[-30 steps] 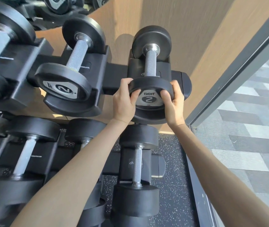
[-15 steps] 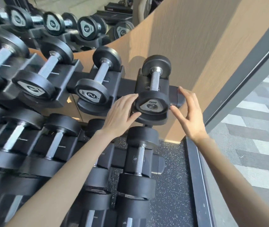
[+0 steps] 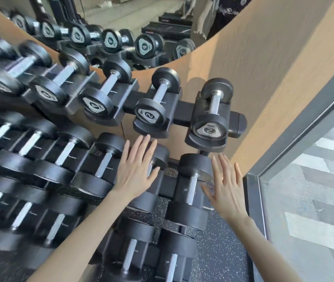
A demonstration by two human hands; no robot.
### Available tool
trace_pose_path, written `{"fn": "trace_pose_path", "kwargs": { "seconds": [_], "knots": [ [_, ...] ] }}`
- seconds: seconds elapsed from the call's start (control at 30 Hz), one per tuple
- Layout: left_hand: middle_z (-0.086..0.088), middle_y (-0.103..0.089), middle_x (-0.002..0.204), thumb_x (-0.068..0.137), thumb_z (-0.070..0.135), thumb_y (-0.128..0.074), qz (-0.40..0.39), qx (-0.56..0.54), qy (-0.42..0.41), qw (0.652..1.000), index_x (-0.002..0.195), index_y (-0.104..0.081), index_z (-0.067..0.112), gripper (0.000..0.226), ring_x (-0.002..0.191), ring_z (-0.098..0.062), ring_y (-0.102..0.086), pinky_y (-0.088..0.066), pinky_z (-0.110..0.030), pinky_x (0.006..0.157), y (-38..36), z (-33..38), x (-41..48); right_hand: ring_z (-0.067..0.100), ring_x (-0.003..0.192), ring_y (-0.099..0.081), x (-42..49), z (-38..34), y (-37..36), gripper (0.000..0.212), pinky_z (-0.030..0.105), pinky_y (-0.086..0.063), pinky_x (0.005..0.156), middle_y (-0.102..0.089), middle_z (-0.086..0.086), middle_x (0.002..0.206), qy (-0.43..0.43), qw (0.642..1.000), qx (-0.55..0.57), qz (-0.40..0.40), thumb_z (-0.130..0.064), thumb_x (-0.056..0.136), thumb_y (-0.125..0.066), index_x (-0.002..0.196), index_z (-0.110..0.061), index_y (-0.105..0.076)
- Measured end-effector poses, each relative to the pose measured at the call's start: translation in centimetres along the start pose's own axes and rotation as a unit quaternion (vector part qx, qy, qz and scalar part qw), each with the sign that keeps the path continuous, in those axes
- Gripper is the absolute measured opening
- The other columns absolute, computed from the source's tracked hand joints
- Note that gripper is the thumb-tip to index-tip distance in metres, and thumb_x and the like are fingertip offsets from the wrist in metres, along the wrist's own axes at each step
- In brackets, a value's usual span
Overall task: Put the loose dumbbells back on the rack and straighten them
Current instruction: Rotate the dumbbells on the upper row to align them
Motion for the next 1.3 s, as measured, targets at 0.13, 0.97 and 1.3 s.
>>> {"fn": "trace_pose_path", "kwargs": {
  "seconds": [0.13,0.97,1.3],
  "knots": [
    [-0.017,-0.030,0.151,0.089,0.046,-0.033,-0.063,0.024,-0.032,0.997,0.146,-0.026,0.007,0.069,0.139,-0.032,-0.027,-0.019,-0.053,0.112,-3.1,-2.5,-1.4,0.031,0.136,-0.025,0.7,-2.5,-3.7,0.073,0.049,-0.019,0.111,-0.034,0.022,0.145,-0.017,0.996,-0.041,-0.074,-0.053,0.086,-0.035,0.142,-0.006,-0.031],
    [-0.015,-0.051,0.130,0.097,0.015,-0.045,0.040,-0.513,-0.016,0.857,0.134,-0.042,0.000,0.040,0.117,-0.020,-0.048,-0.027,-0.005,0.096,-12.2,-16.9,18.0,0.012,0.089,-0.049,29.4,-11.9,-11.1,0.045,0.020,-0.039,0.077,-0.055,0.001,0.096,0.036,0.980,0.188,-0.051,-0.046,0.085,-0.057,0.105,-0.006,-0.058],
    [-0.019,-0.057,0.100,0.095,0.026,-0.045,0.135,-0.451,-0.112,0.875,0.114,-0.053,-0.006,0.039,0.094,-0.022,-0.045,-0.038,-0.028,0.086,-9.9,-15.8,19.6,-0.005,0.071,-0.039,26.6,-8.7,-13.2,0.039,0.014,-0.031,0.066,-0.041,0.004,0.078,-0.092,0.932,0.326,0.127,-0.041,0.086,-0.049,0.083,-0.002,-0.049]
  ]
}}
Point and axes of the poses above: each hand's wrist, its own x-axis towards the middle knuckle, its own y-axis out of the back of the hand, z = x × y, the point moved 6 cm from there along x, towards the middle knuckle
